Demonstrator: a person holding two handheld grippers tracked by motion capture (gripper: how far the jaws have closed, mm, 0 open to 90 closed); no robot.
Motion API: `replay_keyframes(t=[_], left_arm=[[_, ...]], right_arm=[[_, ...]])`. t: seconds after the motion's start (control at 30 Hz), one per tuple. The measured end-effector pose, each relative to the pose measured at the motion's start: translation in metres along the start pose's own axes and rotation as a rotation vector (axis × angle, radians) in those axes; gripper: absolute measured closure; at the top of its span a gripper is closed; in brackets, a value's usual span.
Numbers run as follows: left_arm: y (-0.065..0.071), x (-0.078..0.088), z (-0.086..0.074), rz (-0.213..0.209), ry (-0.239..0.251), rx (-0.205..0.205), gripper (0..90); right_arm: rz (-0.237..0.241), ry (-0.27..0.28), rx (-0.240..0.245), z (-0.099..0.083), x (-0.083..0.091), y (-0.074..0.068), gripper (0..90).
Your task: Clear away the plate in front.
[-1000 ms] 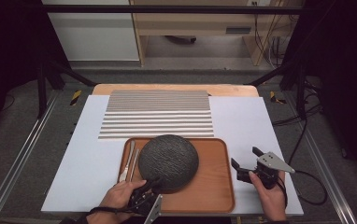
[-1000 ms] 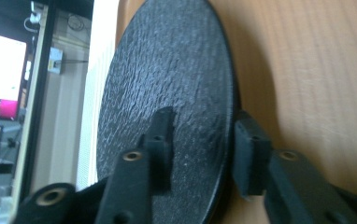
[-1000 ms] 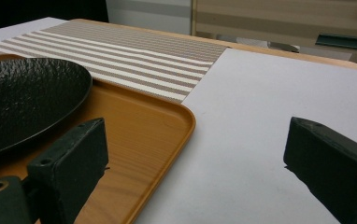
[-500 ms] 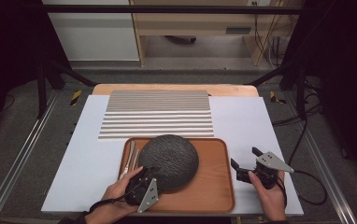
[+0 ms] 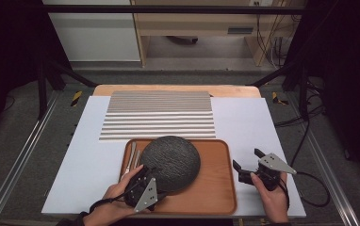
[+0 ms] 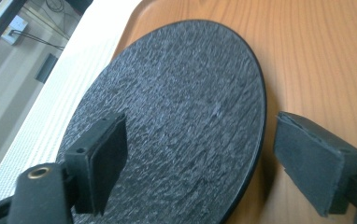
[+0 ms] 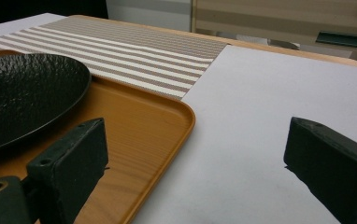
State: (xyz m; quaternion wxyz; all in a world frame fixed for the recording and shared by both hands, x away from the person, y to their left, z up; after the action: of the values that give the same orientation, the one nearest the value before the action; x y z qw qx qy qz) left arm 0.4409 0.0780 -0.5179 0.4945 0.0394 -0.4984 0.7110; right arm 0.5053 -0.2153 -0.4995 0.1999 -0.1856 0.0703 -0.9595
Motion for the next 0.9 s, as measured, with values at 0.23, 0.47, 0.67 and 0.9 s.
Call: replay_keyframes(t=[0.23,0.47,0.67,0.9], left_arm=[[-0.01,0.005,0.005,0.029,0.051,0.077,14.0],[-0.02,0.009,0.0,0.072,0.06,0.128,12.8],[-0.028,0.012,-0.003,0.11,0.073,0.154,12.6],[-0.034,0.017,-0.007,0.144,0.089,0.188,11.8]], right_arm=[[0.002,-0.003,0.005,0.0,0.0,0.0,6.4],[0.002,-0.002,0.003,0.0,0.0,0.0,6.3],[0.0,0.001,-0.007,0.0,0.0,0.001,4.8],[0.0,0.001,-0.011,0.0,0.001,0.001,4.4]])
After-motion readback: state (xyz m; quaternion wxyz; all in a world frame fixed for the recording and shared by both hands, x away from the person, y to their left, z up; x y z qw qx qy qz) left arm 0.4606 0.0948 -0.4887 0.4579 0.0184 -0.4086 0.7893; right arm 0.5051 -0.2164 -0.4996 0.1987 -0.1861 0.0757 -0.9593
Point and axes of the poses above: each handheld gripper's, and its own axes: x roughly backward along the jaws, z roughly out of its top, y roughly to its right, the point moved 10 cm from there along -x, roughly forward along the jaws, and after that the axes turned 13 degrees about -x, right-handed, at the moved point
